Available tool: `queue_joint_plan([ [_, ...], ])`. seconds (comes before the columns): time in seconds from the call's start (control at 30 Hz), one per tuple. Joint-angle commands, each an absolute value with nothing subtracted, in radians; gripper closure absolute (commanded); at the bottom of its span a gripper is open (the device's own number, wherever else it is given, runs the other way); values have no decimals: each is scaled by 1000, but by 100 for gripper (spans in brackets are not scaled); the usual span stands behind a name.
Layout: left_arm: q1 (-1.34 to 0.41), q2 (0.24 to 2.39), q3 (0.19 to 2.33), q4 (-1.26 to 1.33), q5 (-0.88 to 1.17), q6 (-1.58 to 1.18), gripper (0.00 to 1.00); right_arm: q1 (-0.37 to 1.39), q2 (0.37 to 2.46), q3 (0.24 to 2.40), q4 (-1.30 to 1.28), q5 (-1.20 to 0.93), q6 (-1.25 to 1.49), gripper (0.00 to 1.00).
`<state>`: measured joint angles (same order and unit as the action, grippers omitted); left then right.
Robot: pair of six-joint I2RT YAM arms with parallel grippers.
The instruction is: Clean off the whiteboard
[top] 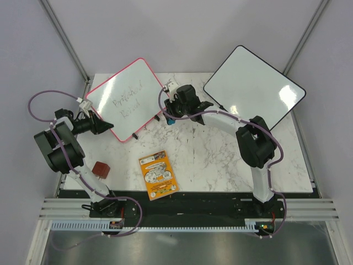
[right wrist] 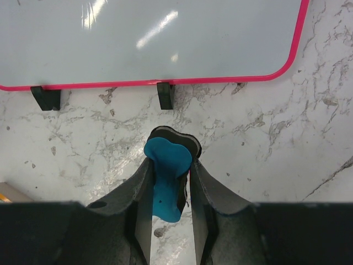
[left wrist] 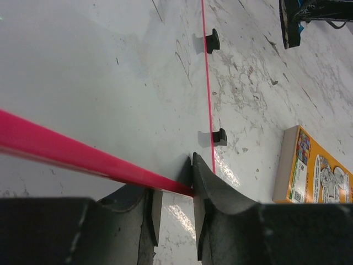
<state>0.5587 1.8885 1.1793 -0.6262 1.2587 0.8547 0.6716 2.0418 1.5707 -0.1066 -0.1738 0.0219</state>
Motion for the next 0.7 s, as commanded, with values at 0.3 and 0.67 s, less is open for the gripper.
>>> queue_joint_plan([
  [0.3, 572, 1850, 1149, -601, 1146, 966, 85, 673, 1907, 1399, -48, -216, -80, 75],
  [0.67, 575, 1844, 1150, -581, 1138, 945, 75, 672, 1850, 1292, -8, -137, -71, 45],
])
